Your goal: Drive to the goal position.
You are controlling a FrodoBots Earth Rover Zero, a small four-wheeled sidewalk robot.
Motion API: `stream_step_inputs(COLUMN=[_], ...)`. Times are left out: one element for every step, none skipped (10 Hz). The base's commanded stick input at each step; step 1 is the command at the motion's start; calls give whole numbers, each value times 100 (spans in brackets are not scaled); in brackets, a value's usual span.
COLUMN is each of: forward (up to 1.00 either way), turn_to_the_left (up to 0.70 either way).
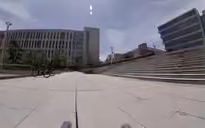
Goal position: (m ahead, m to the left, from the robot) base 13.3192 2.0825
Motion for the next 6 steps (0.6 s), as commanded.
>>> stream_step_inputs(forward=[70,70,70,70,70,70], turn_to_the_left=[2,2,2,2,2,2])
